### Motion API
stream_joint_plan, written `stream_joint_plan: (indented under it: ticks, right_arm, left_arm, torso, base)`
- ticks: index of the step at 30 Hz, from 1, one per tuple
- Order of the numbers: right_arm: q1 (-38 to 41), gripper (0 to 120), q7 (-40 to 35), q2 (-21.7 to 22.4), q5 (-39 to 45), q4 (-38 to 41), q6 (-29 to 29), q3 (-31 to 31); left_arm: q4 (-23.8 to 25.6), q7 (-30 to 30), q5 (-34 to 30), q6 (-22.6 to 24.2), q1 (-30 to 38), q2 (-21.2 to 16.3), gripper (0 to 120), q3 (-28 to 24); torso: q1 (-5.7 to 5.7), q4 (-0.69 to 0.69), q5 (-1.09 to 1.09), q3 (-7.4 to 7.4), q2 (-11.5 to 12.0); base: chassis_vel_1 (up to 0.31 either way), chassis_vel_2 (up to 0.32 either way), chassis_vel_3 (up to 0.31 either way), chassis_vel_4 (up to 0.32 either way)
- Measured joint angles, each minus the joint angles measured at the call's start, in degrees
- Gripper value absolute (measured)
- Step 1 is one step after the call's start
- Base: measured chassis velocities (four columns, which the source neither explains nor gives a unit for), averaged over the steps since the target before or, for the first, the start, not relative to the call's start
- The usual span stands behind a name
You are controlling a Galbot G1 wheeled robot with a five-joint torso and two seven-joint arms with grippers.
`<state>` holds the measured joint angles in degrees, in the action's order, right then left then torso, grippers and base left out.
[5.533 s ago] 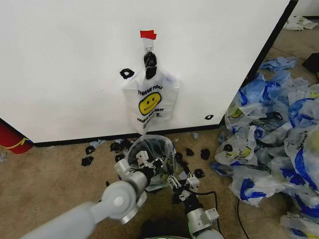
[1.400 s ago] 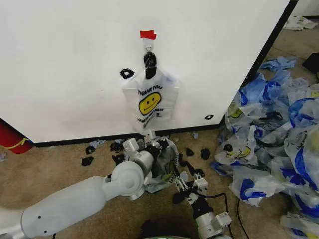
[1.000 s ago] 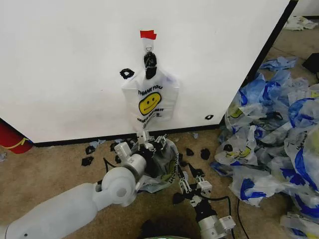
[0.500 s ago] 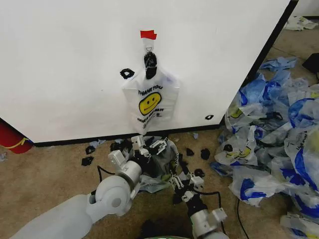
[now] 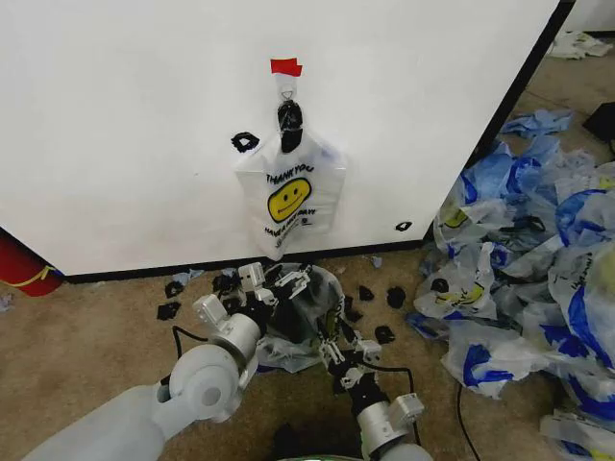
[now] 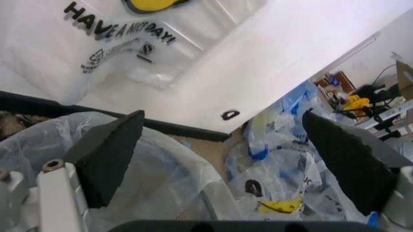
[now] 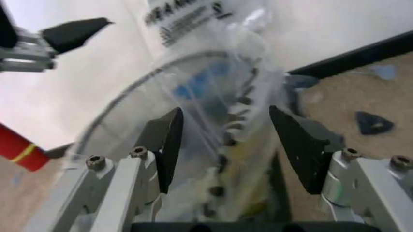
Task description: Pick up the garbage bag from the wall and place it over the trash bin.
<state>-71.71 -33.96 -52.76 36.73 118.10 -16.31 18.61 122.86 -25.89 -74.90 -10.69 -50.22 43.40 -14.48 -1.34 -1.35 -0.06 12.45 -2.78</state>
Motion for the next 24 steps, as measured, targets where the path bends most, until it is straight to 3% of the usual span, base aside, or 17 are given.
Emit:
stream_joint_plan:
  ticks: [8, 14, 18, 24]
  right_arm:
    - [-0.5, 48, -1.5, 0.1, -0.6, -0.1, 1.0, -0.4]
    - [-1.9, 46, -0.2, 0.6, -2.1, 1.8, -1.0, -1.3]
    - [-4.1, 47, 7.2, 0.3, -4.1, 2.6, -9.9, -5.3]
    - [-4.9, 52, 14.6, -2.1, -2.4, 3.8, -15.2, -12.8]
  left_arm:
    - [0.0, 0.6, 1.1, -0.2, -2.2, 0.4, 97, 1.4]
    - [1.5, 1.3, 2.3, -0.2, -4.8, 0.3, 97, 6.4]
    - [3.8, 1.9, 6.6, -0.1, -8.5, 1.3, 97, 12.3]
    - [4.1, 3.8, 16.5, 0.1, -14.6, 1.9, 100, 17.7]
  torso:
    - [0.0, 0.0, 0.0, 0.0, 0.0]
    - [0.0, 0.01, 0.0, 0.0, 0.0]
    - [0.0, -0.01, 0.01, 0.0, 0.0]
    - [0.0, 0.04, 0.01, 0.0, 0.0]
  base:
    - [0.0, 0.0, 0.0, 0.0]
    - [0.0, 0.0, 0.0, 0.0]
    - [0.0, 0.0, 0.0, 0.0]
    - [0.0, 0.0, 0.0, 0.0]
